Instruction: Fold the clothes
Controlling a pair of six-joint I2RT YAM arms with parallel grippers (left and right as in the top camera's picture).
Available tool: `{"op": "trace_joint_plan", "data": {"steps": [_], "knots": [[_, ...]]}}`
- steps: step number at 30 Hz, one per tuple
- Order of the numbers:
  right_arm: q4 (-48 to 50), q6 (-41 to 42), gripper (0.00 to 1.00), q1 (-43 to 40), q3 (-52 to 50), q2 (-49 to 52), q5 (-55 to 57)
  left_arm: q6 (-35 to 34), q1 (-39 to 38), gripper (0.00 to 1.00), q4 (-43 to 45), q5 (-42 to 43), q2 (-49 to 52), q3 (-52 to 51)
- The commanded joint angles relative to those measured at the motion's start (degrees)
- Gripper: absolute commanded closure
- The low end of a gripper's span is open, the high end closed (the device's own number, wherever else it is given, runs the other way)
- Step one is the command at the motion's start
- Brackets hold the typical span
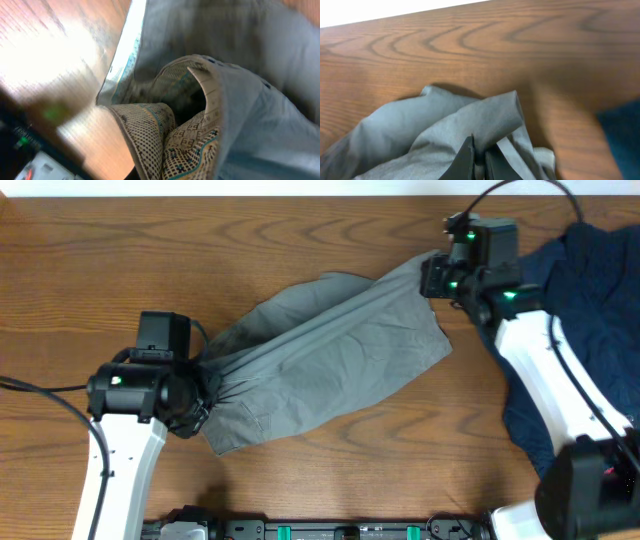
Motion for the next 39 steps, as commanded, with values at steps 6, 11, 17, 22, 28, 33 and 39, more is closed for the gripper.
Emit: {"op": "trace_joint_plan", "data": {"steps": [6, 11, 17, 22, 28, 33, 39], "knots": [[9.3, -1.3, 0.97, 2.4, 1.2, 8.7, 4.2, -6.3, 2.1, 0.94, 15.0, -10.6, 5.8, -9.3], [15.8, -1.1, 0.95, 3.3, 1.2, 12.5, 3.7, -6.8, 5.1, 0.94, 17.9, -10.8, 11.2, -9.7], [22.6, -1.1, 0.94, 5.5, 1.2, 16.7, 3.7, -9.9, 8.2, 0.92, 18.3, -10.3, 16.8, -9.7], [24.0, -2.3, 0.66, 7.6, 1.2, 19.3, 3.7, -10.1, 8.7, 0.69, 21.8, -10.1, 19.6, -9.7], [19.1, -5.7, 0.37, 6.1, 1.2, 14.0, 7.6, 0.9, 14.6, 0.54, 23.5, -8.2, 19.4, -6.6], [9.7, -6.8, 0.45, 3.9, 1.2, 9.0, 7.2, 9.8, 21.6, 0.3, 18.8, -1.6, 19.4, -3.7], [-2.3, -10.0, 0.54, 4.3, 0.5, 10.8, 4.3, 17.8, 25.3, 0.2, 12.3, 7.8, 19.4, -3.7]]}}
